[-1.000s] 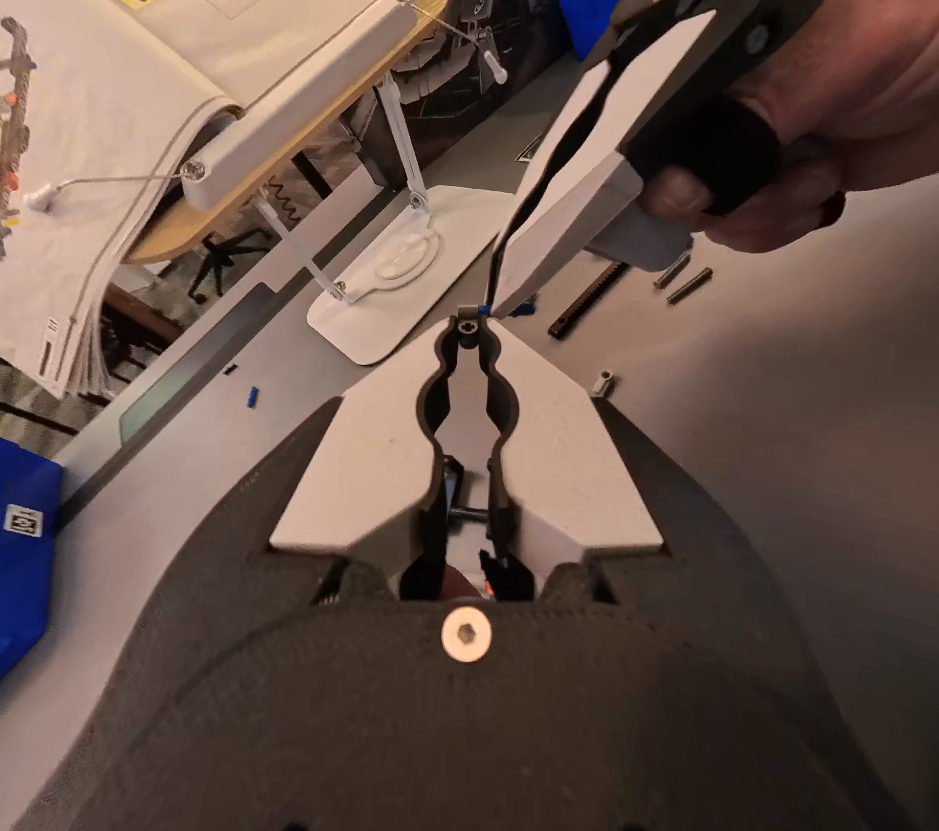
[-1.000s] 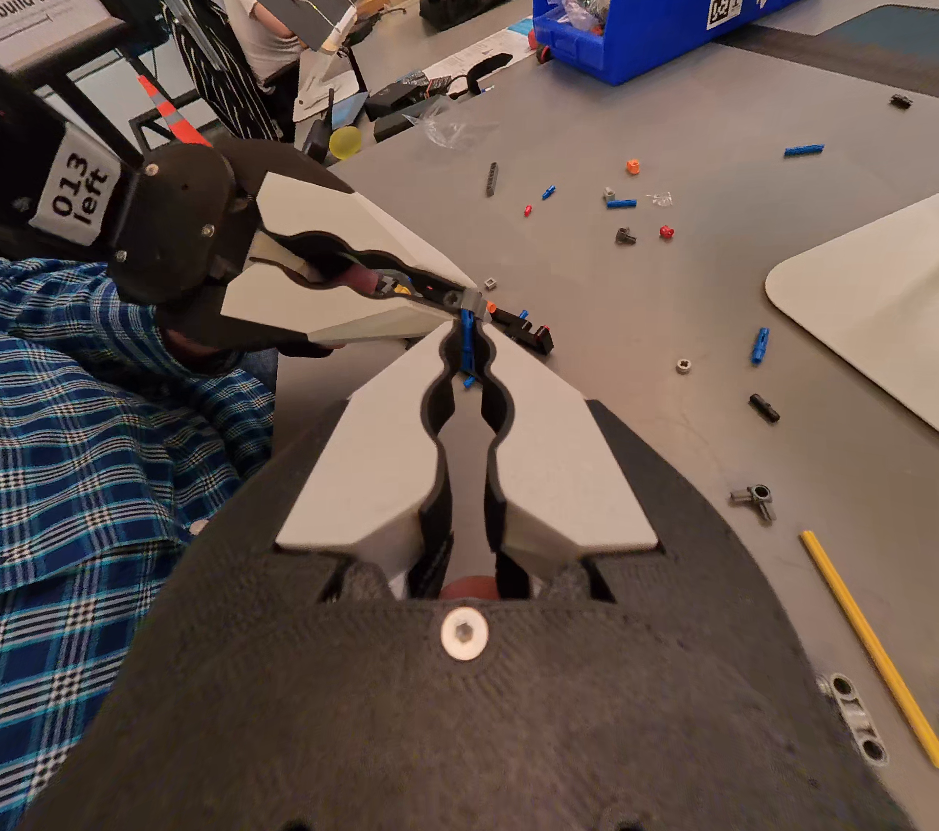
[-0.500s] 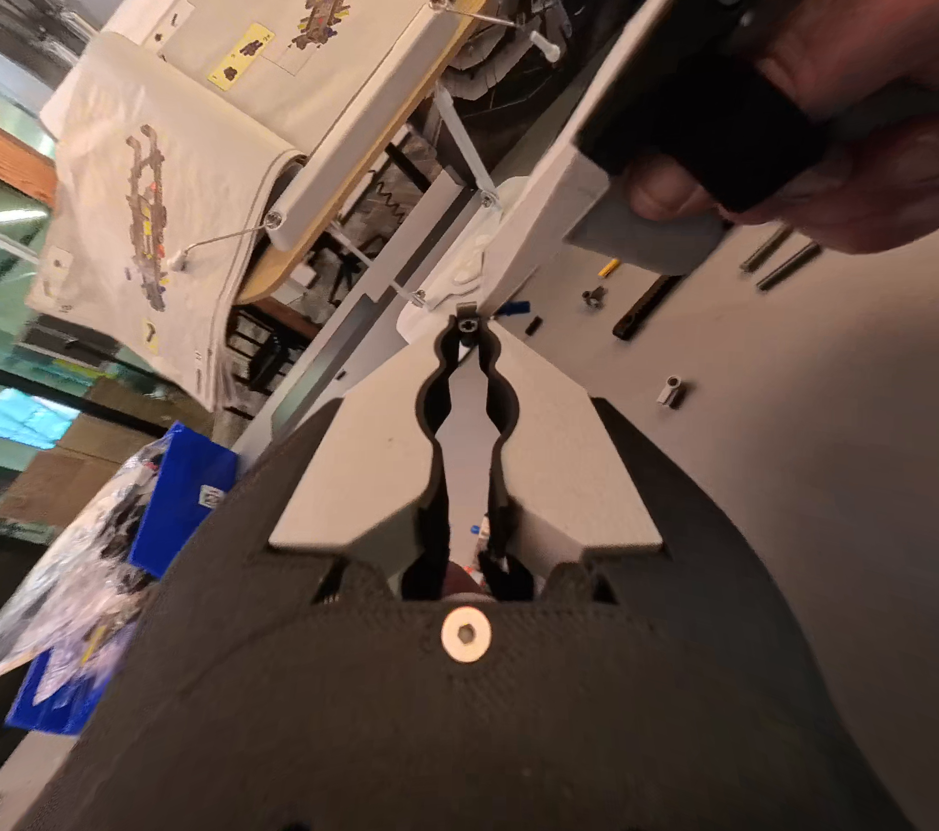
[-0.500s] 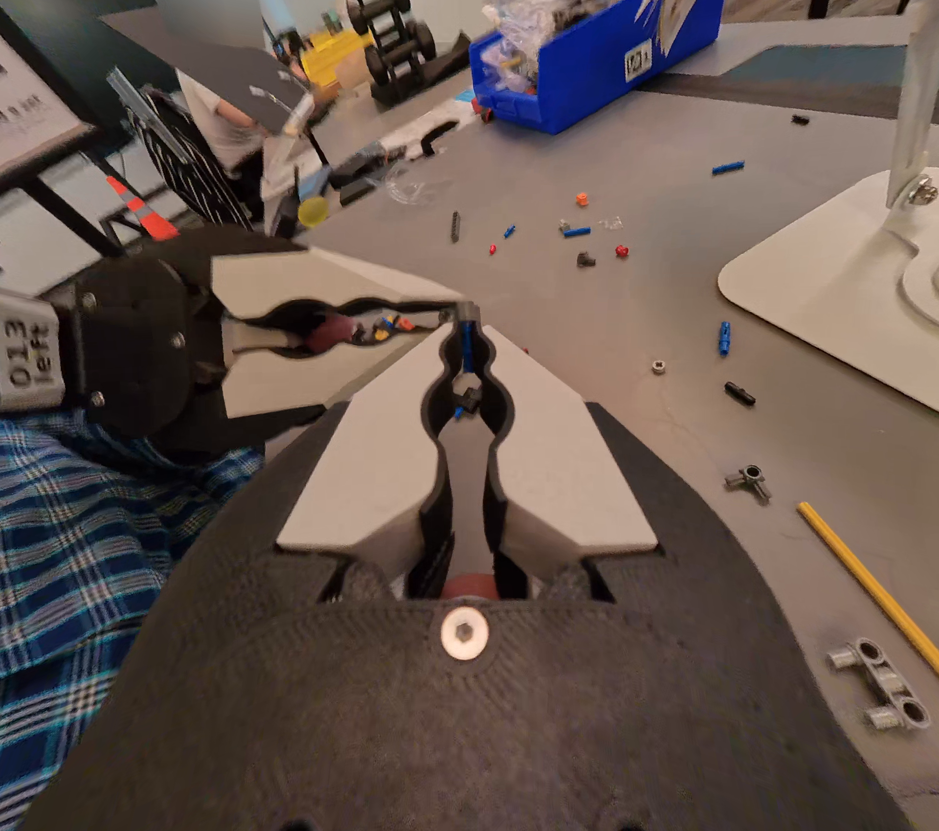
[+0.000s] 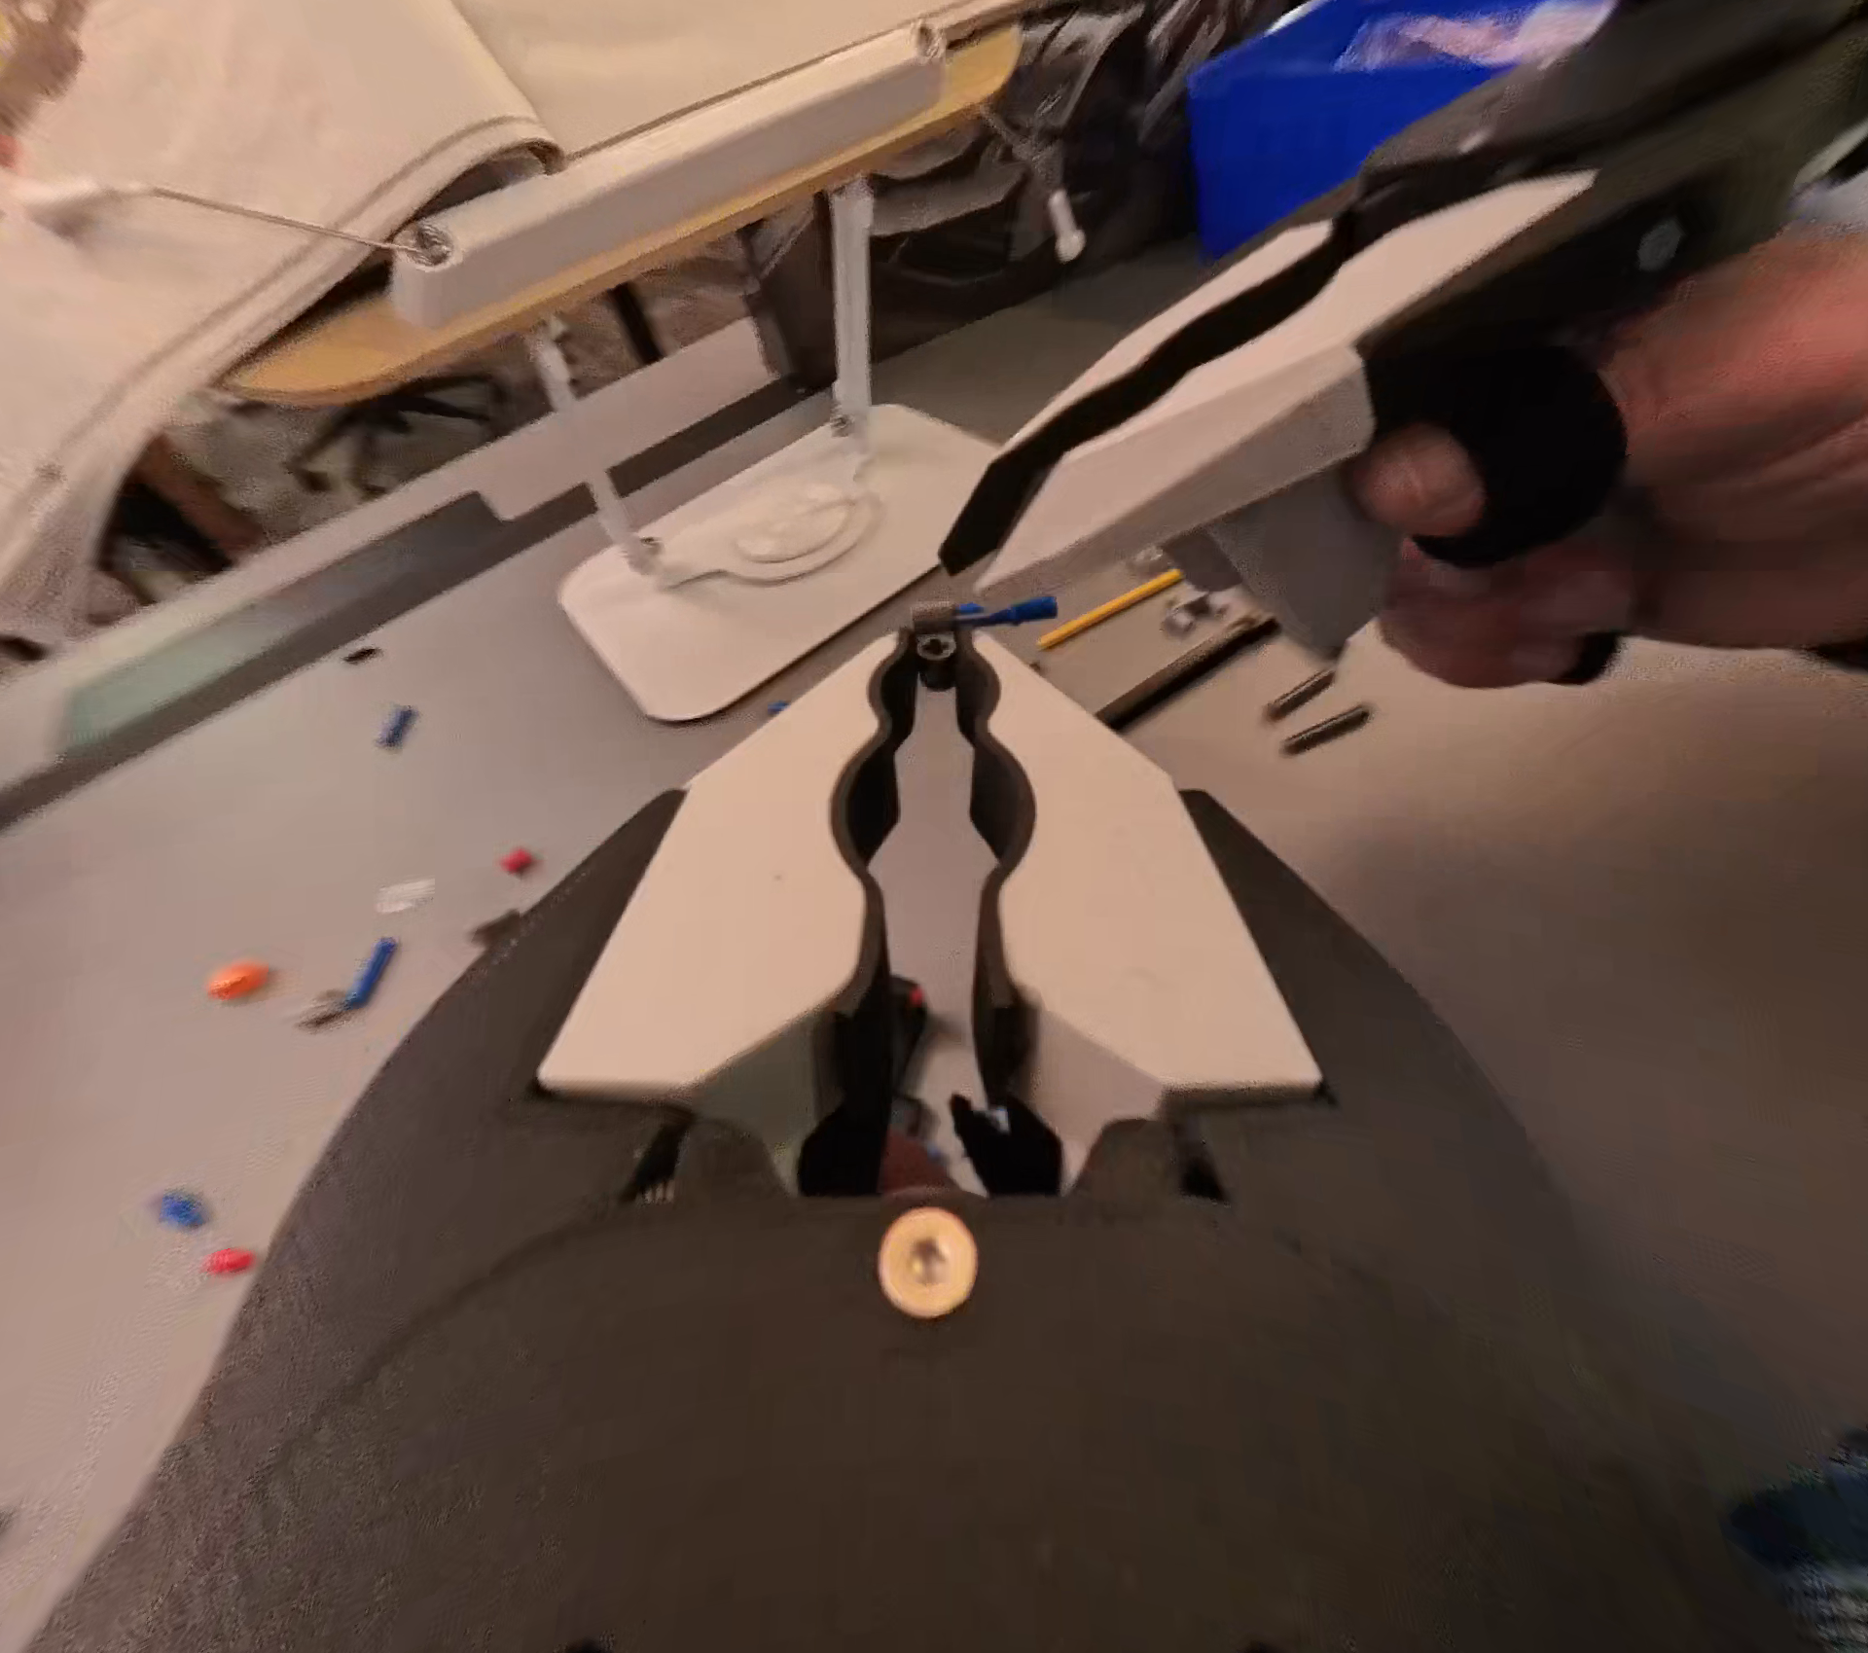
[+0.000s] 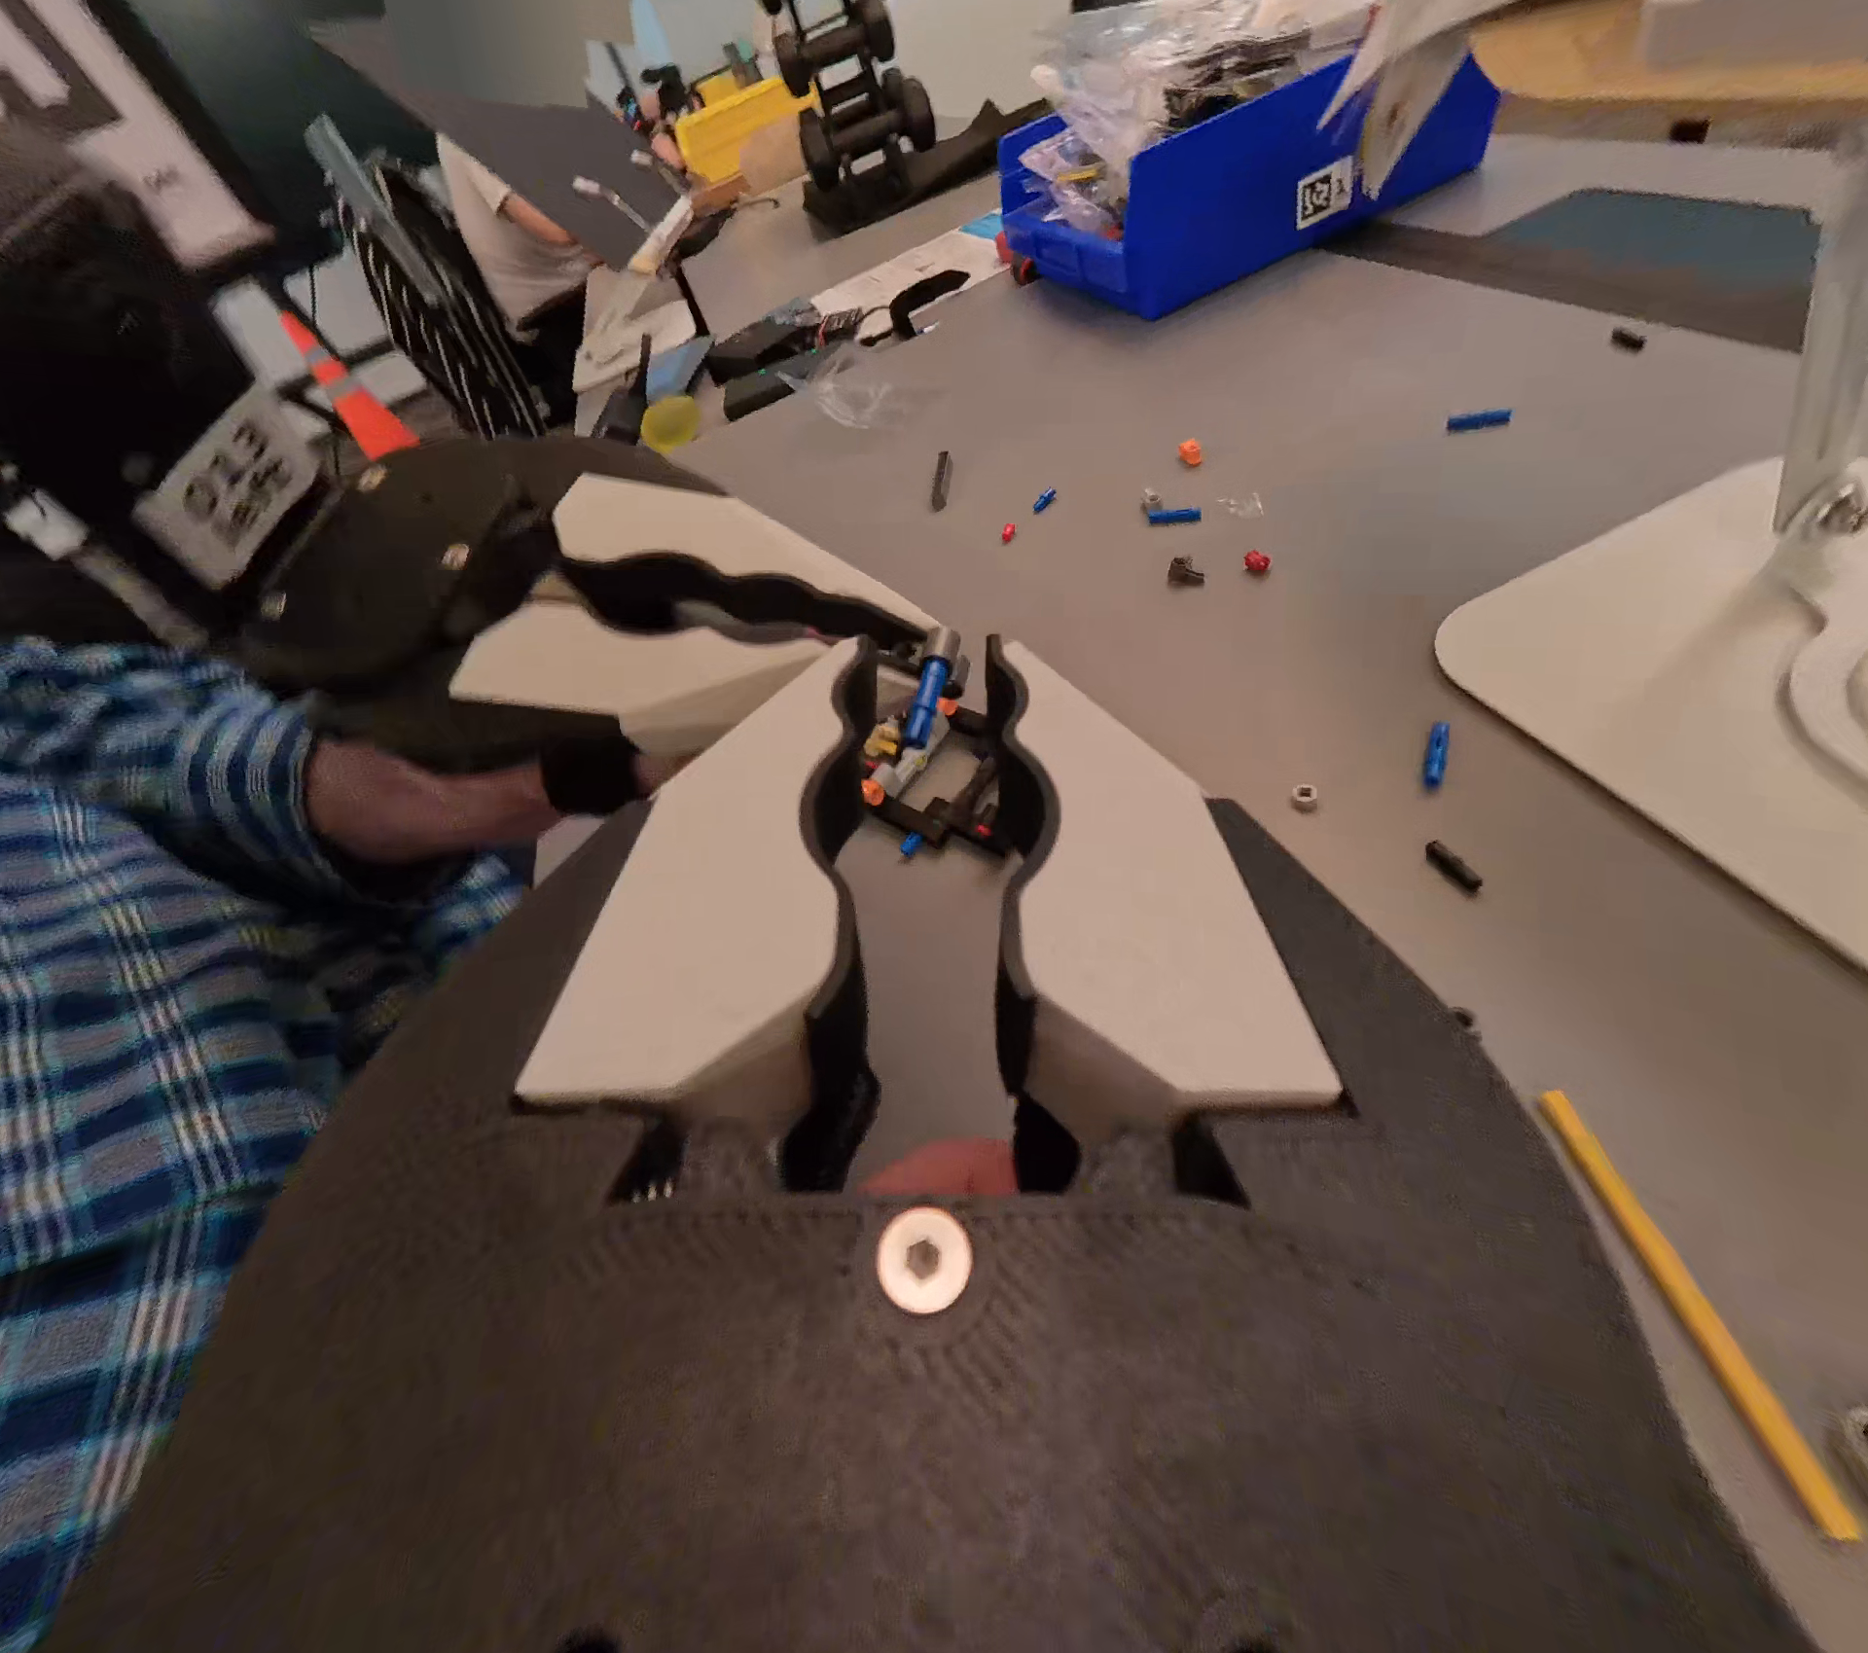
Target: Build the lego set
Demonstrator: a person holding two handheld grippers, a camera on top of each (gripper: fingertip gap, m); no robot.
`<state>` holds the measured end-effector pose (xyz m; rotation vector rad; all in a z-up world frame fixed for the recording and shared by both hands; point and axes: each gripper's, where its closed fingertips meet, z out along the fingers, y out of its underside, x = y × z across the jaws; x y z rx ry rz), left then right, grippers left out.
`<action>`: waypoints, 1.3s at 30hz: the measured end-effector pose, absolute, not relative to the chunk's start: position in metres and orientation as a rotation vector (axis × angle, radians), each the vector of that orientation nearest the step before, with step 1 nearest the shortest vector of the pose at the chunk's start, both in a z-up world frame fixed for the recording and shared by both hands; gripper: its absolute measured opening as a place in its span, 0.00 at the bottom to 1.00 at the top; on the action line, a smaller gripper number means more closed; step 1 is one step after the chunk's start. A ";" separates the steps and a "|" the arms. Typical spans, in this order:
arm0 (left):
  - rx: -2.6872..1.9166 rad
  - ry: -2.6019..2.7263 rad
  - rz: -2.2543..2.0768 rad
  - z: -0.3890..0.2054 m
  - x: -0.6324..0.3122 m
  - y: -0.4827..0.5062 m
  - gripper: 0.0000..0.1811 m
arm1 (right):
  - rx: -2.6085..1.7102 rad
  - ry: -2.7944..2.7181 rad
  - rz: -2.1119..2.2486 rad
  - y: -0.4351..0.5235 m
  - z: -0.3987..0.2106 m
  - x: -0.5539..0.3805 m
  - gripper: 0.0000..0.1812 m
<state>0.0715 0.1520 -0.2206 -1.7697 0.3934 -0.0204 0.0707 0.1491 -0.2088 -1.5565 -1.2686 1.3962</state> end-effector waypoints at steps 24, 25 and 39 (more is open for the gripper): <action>-1.596 0.525 -0.718 -0.184 0.106 0.121 0.03 | -1.080 -1.612 1.778 0.108 -0.179 0.101 0.14; -1.591 0.531 -0.717 -0.183 0.107 0.121 0.03 | -1.071 -1.602 1.791 0.108 -0.178 0.102 0.13; -1.564 0.572 -0.656 -0.177 0.109 0.117 0.03 | -1.001 -1.509 1.718 0.105 -0.172 0.102 0.11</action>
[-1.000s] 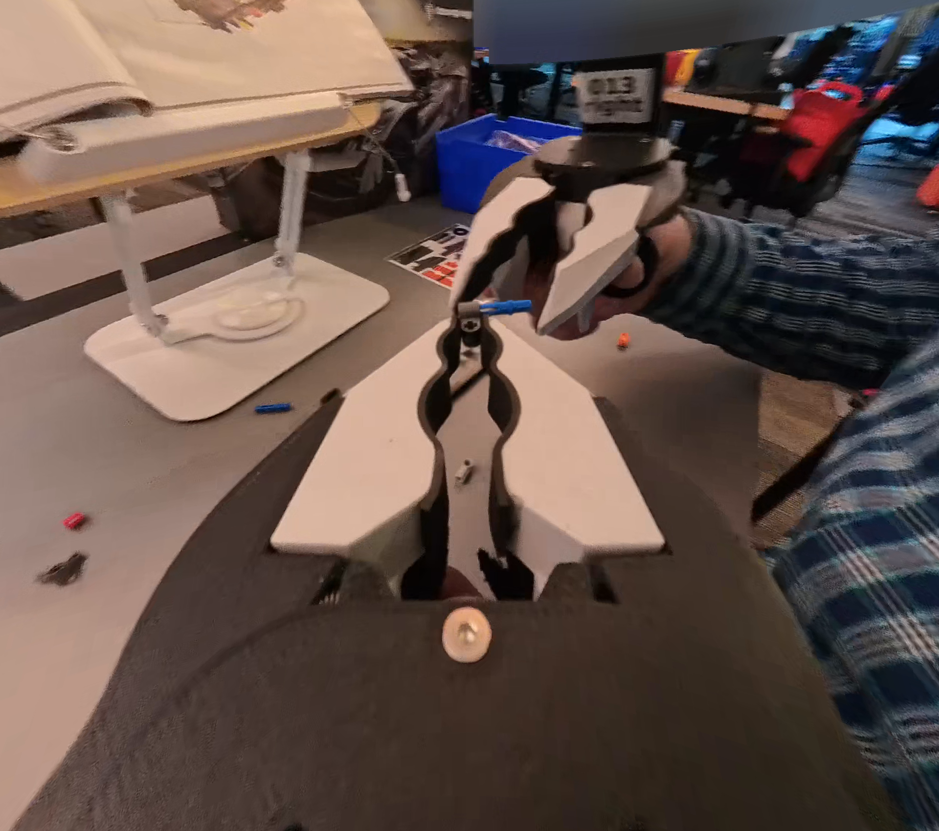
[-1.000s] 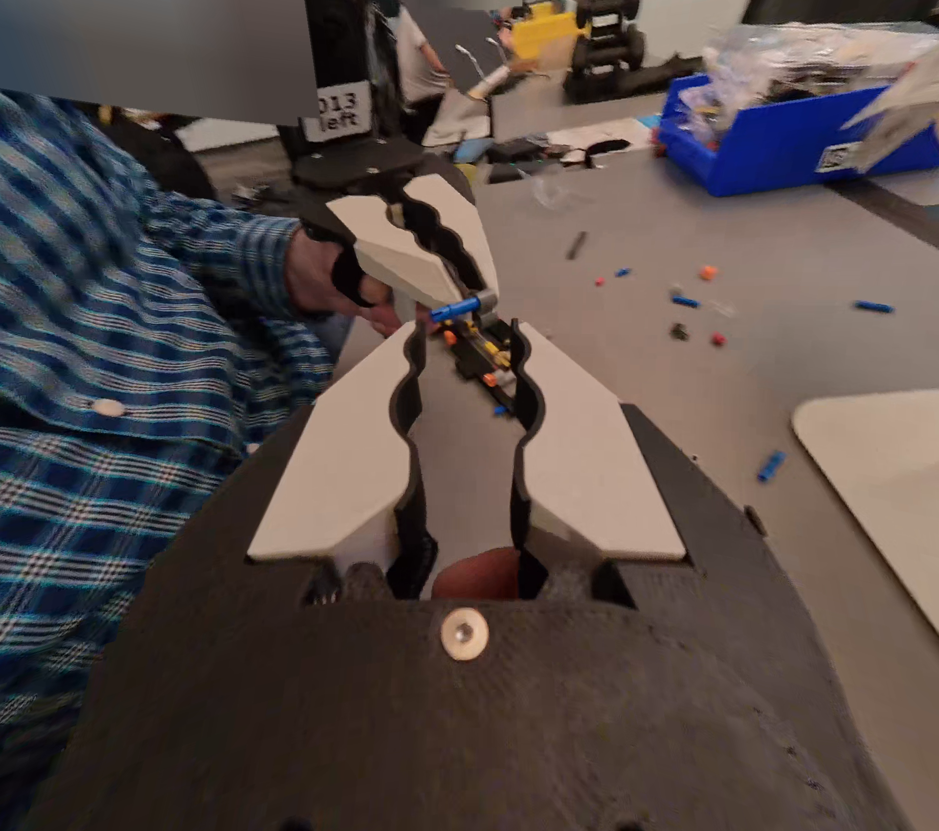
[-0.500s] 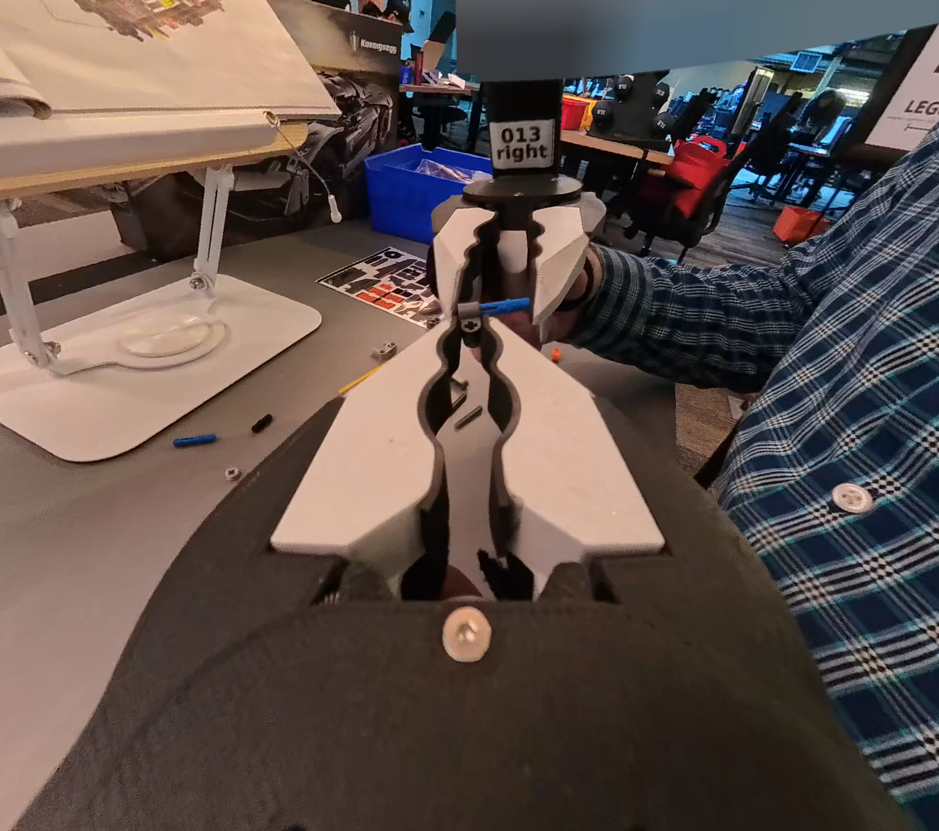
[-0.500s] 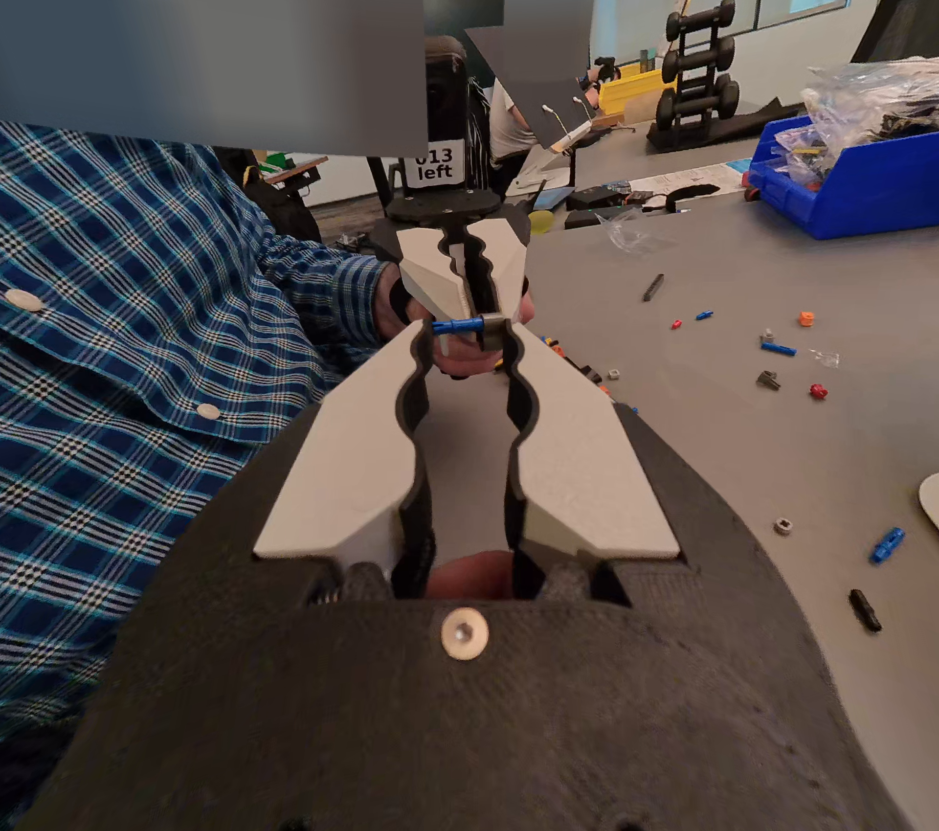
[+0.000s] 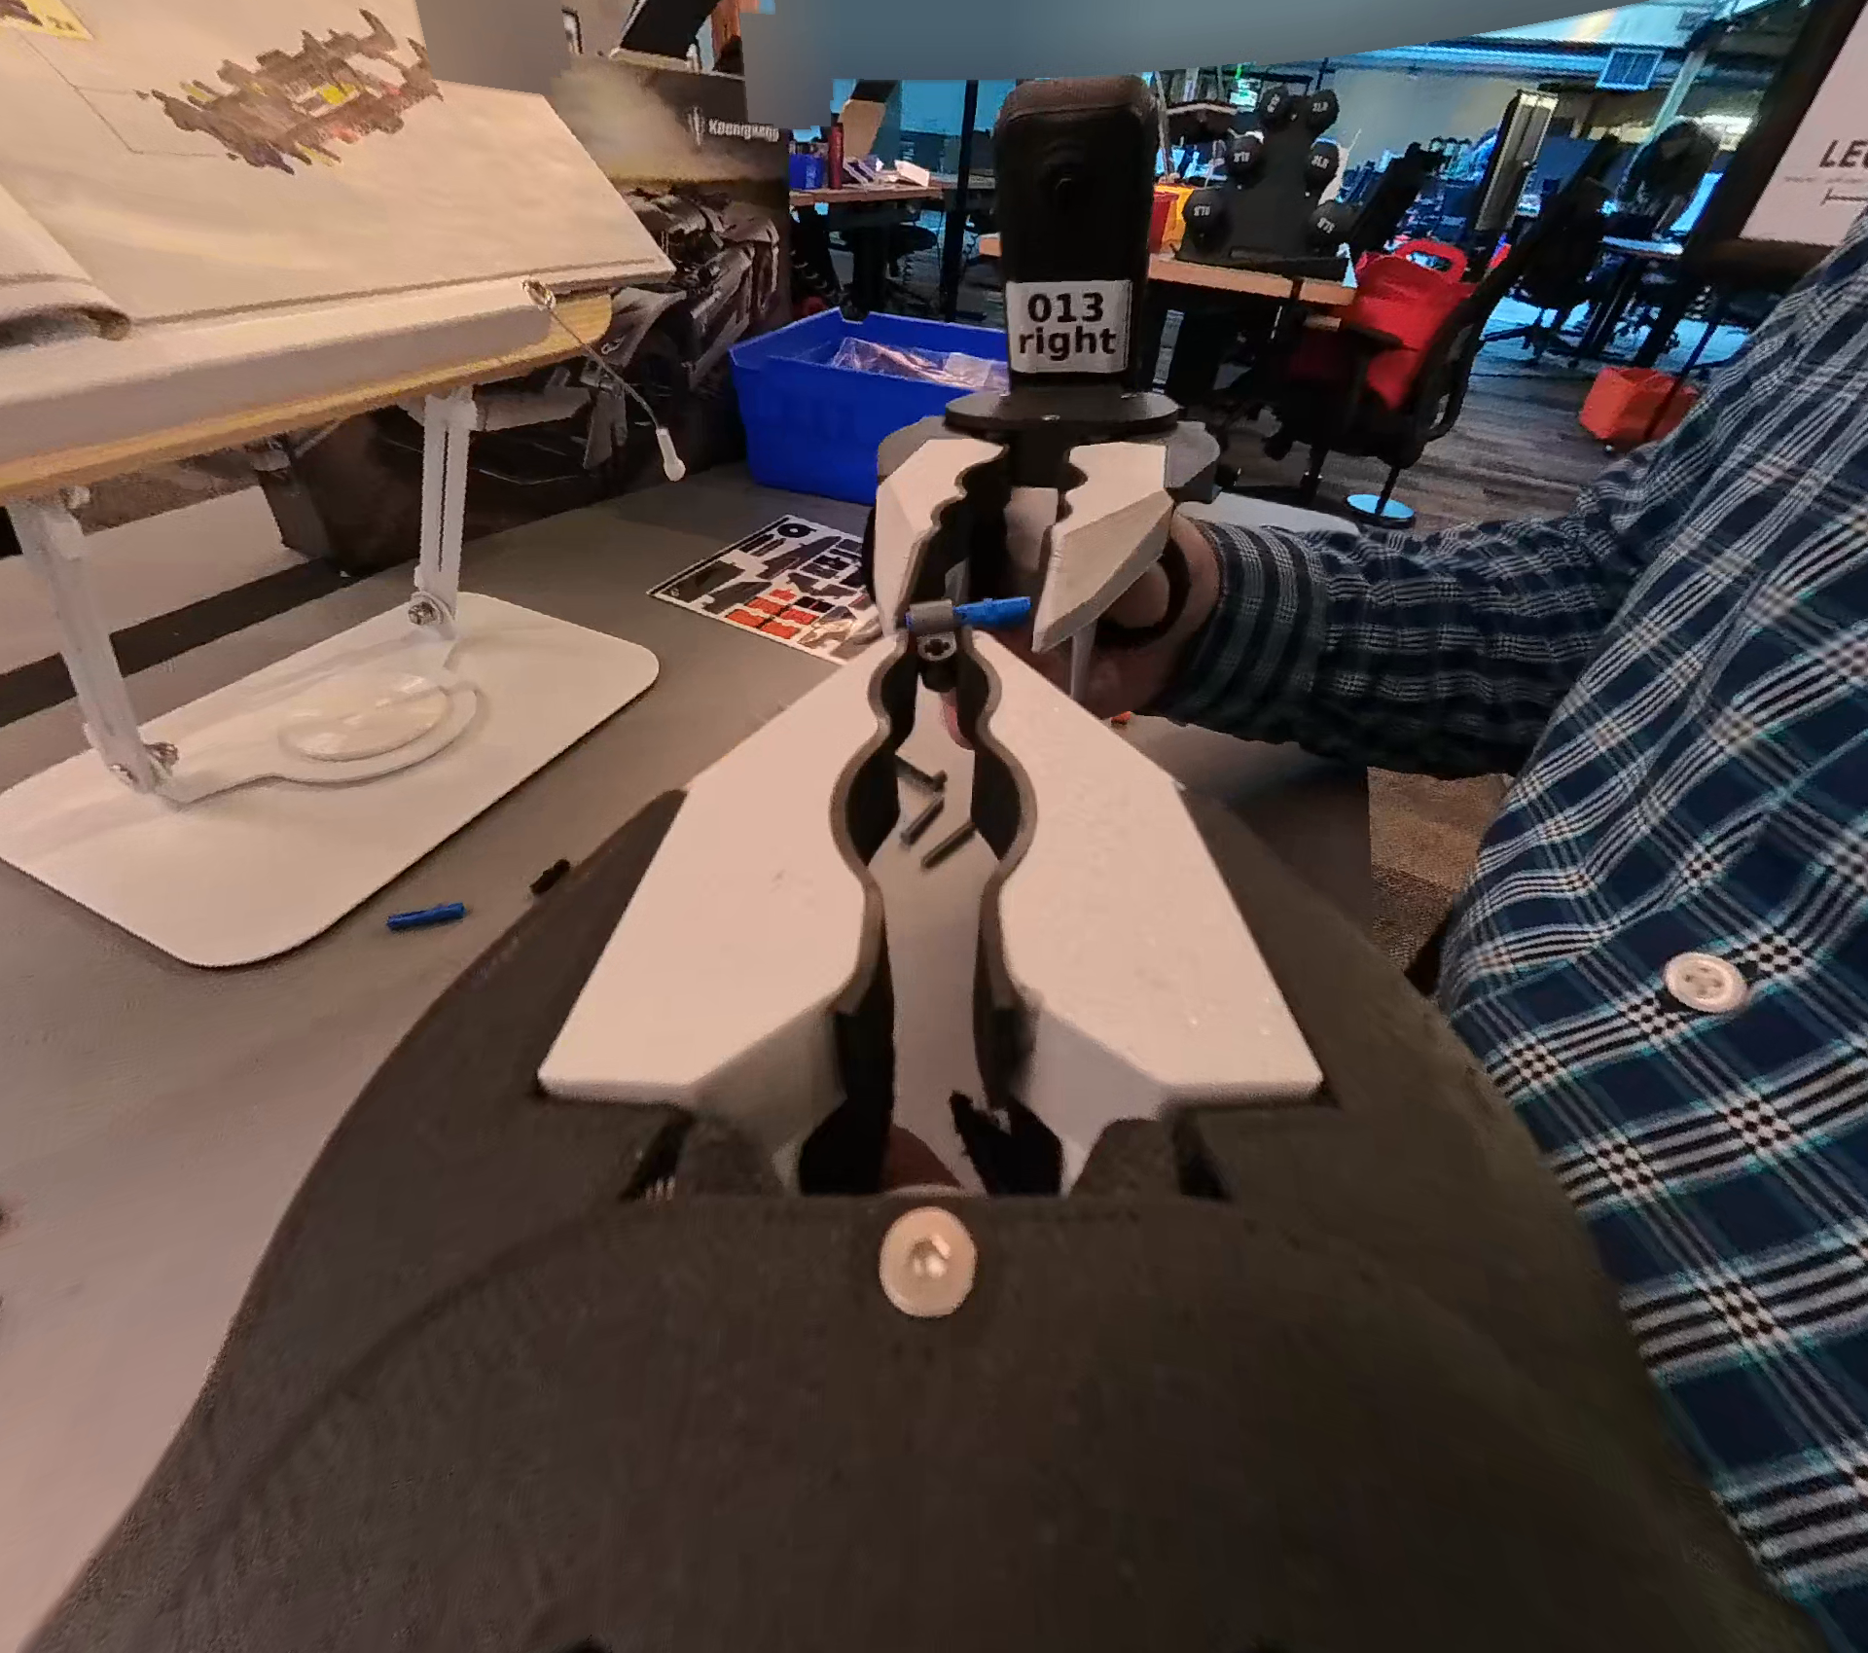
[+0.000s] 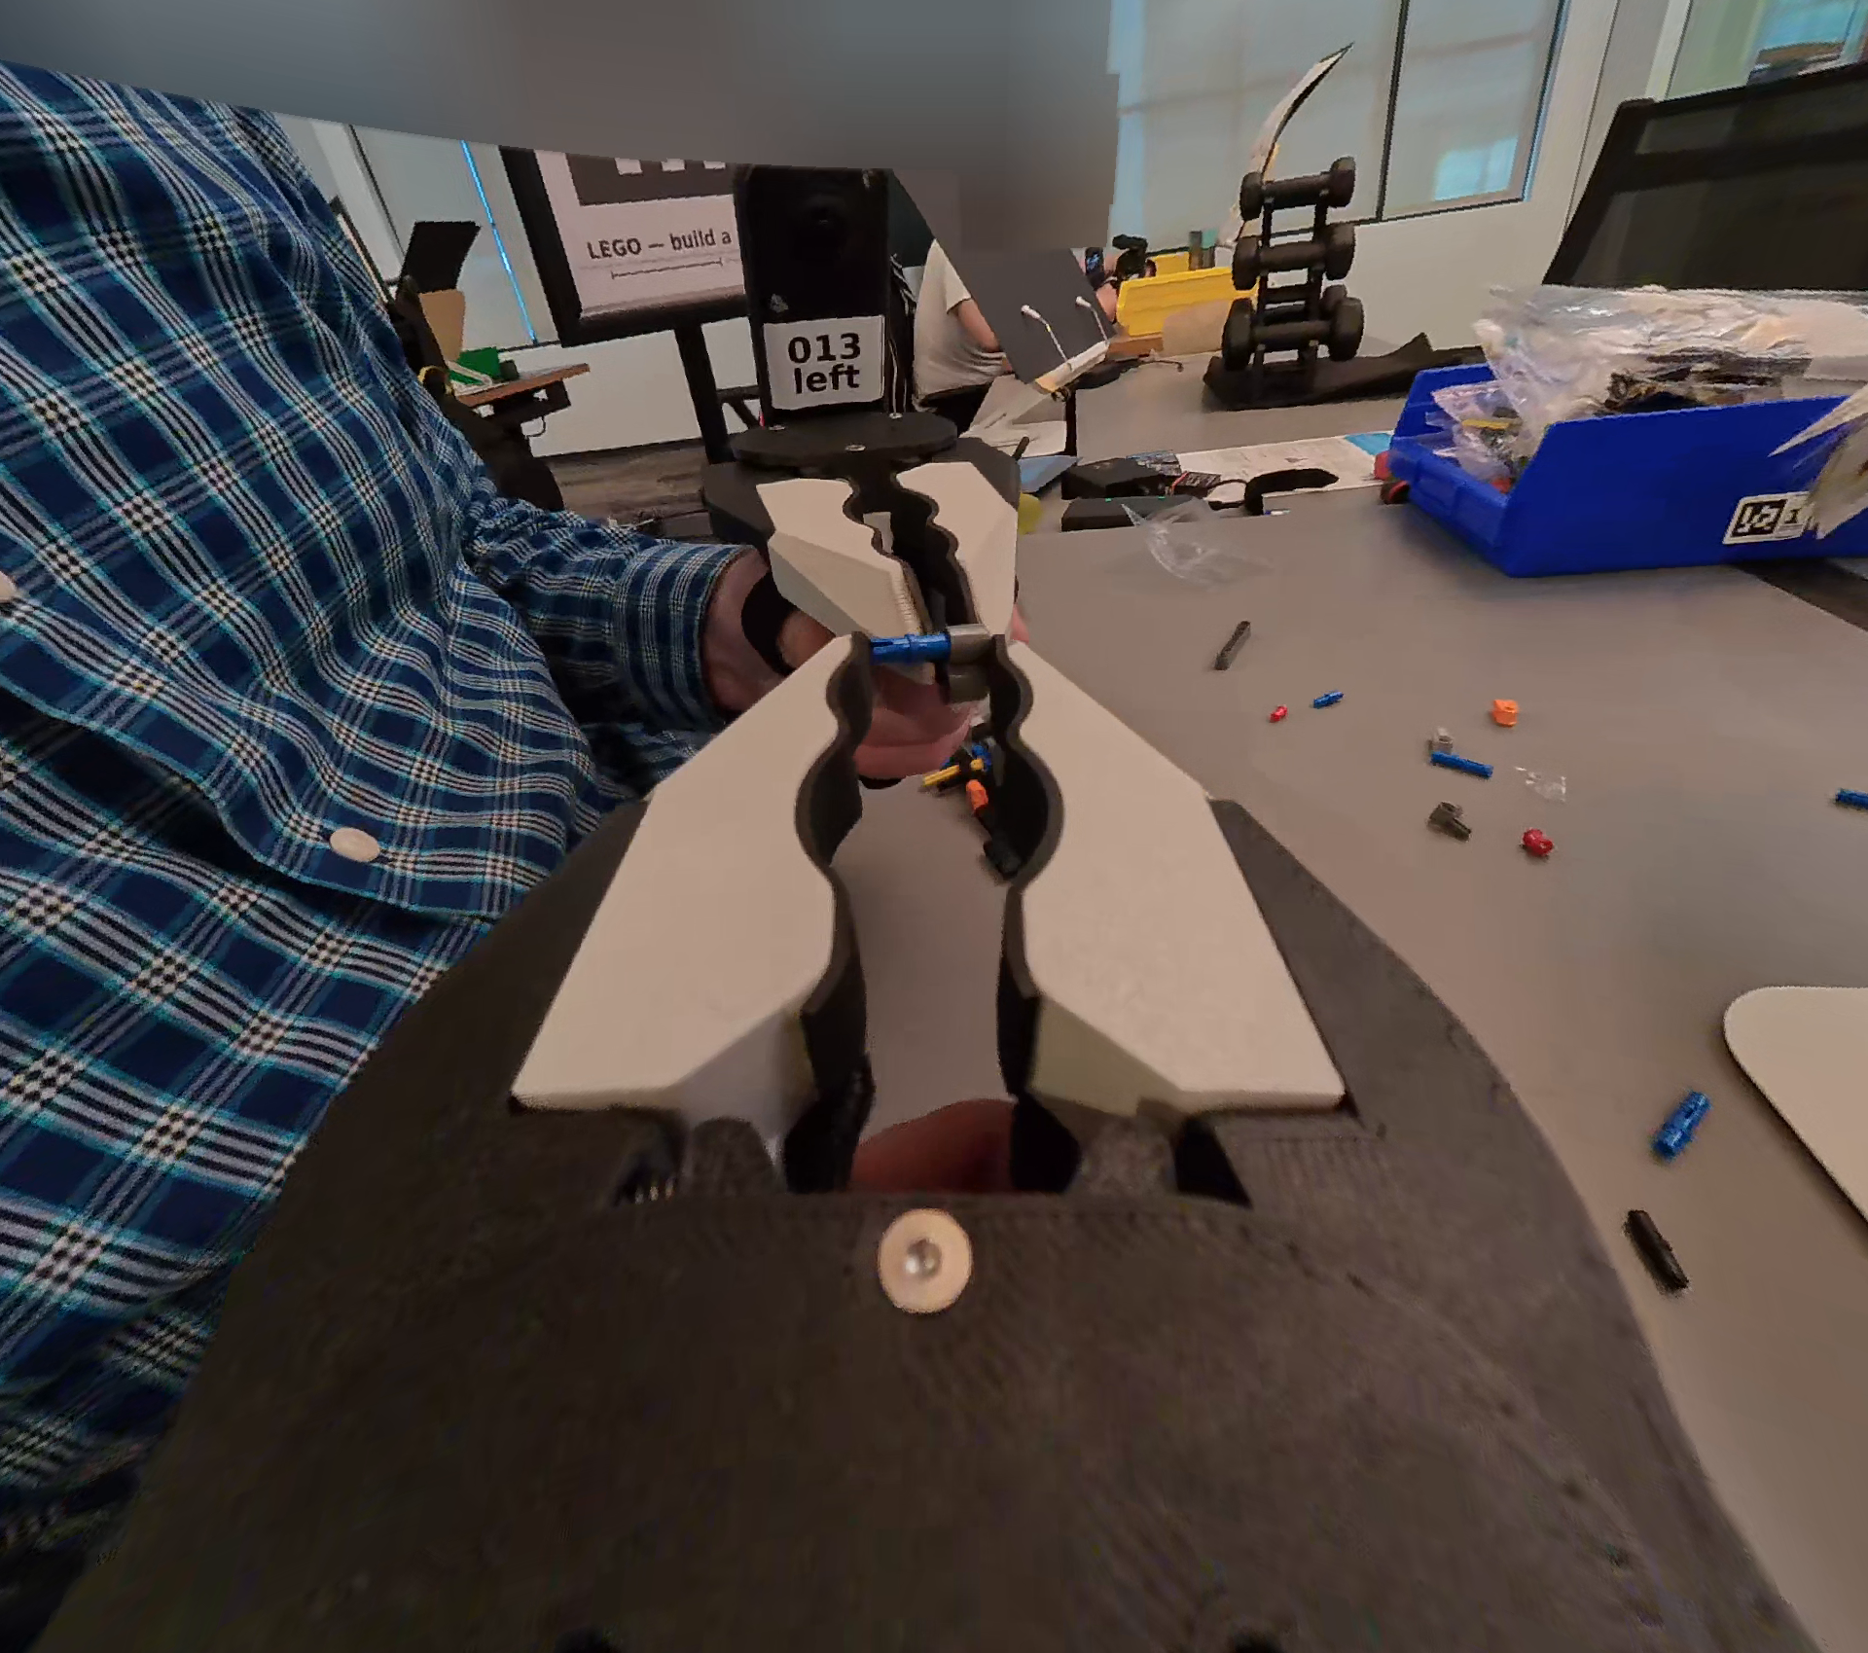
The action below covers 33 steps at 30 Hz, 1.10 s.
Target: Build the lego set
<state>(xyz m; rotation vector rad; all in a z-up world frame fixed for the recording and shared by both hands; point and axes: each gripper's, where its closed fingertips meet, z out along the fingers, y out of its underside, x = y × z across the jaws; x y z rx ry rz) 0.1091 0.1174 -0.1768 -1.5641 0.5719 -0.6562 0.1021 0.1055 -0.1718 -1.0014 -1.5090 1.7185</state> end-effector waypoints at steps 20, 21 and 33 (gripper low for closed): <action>-1.527 0.570 -0.647 -0.158 0.117 0.120 0.03 | -0.979 -1.379 1.663 0.109 -0.151 0.111 0.11; -1.524 0.568 -0.649 -0.156 0.117 0.120 0.03 | -0.980 -1.374 1.663 0.109 -0.150 0.111 0.11; -1.482 0.578 -0.670 -0.146 0.119 0.119 0.02 | -0.994 -1.379 1.697 0.108 -0.141 0.113 0.11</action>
